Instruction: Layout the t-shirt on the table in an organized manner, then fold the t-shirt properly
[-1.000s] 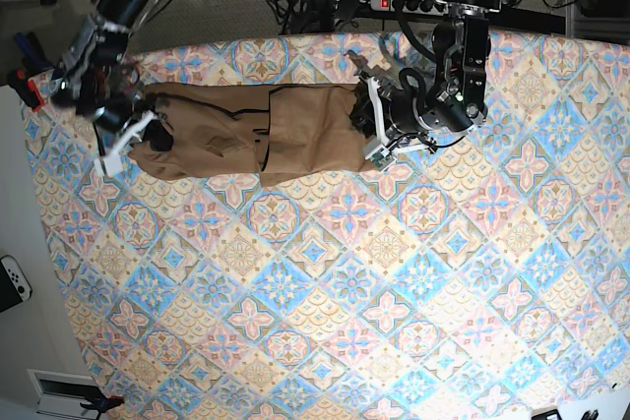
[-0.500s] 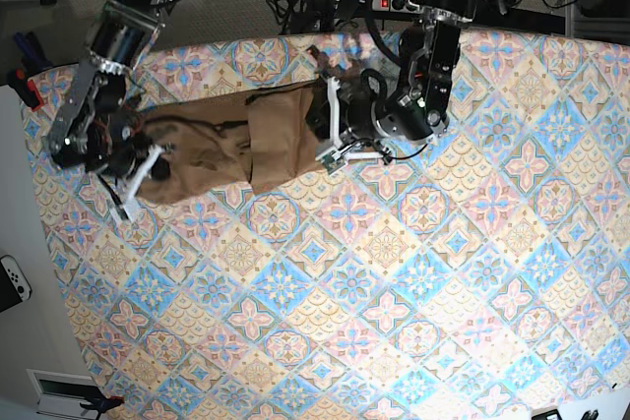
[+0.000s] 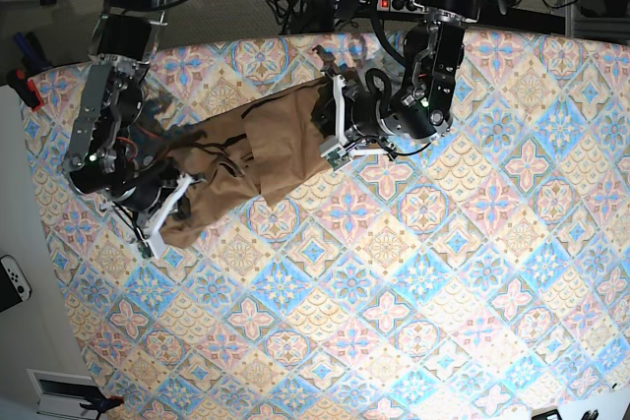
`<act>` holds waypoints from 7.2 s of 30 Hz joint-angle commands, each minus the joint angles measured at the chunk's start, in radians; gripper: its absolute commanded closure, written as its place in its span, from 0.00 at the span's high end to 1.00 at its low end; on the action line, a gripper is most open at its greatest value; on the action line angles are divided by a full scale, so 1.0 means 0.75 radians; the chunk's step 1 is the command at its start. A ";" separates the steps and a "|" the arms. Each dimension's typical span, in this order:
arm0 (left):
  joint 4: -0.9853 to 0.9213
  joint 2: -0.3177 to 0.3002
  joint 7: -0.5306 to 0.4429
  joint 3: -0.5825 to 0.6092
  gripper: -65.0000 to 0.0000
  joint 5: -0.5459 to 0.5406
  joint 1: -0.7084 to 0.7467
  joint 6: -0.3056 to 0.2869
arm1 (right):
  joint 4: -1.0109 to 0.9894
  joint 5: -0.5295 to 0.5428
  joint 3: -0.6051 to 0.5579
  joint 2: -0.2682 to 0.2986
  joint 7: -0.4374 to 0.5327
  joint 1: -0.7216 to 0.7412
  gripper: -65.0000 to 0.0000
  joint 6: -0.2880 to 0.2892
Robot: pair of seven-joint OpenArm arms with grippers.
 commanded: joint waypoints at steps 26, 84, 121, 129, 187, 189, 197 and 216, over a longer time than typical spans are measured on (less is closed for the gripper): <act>0.018 0.009 0.044 -0.001 0.22 -0.020 -0.016 -0.003 | 0.173 0.028 -0.423 -0.155 0.030 -0.179 0.00 -0.281; 0.472 -0.026 0.050 -0.704 0.22 -0.032 0.367 -0.003 | -0.110 0.069 -0.824 -0.235 0.113 -0.142 0.27 -0.281; 0.470 -0.024 0.050 -0.864 0.22 -0.030 0.332 -0.003 | 0.216 0.073 -1.033 -0.286 0.278 -0.145 0.38 -0.281; 0.470 -0.024 0.050 -0.833 0.22 -0.034 0.326 -0.003 | 0.218 0.069 -0.967 -0.278 0.491 -0.151 0.38 -0.281; 0.353 -0.167 0.038 -0.068 0.12 -0.024 0.090 -0.003 | 0.213 0.075 0.015 -0.145 0.509 -0.474 0.00 -0.281; 0.400 -0.153 0.038 -0.121 0.00 -0.028 0.115 -0.003 | 0.216 0.075 0.066 -0.145 0.509 -0.480 0.00 -0.281; 0.494 -0.081 0.040 -0.322 0.00 -0.024 0.252 -0.003 | 0.220 0.073 0.283 -0.145 0.522 -0.548 0.00 -0.281; 0.562 -0.216 -0.046 -0.412 0.00 -0.022 0.598 -0.003 | 0.232 0.073 0.813 -0.233 0.698 -0.961 0.00 -0.281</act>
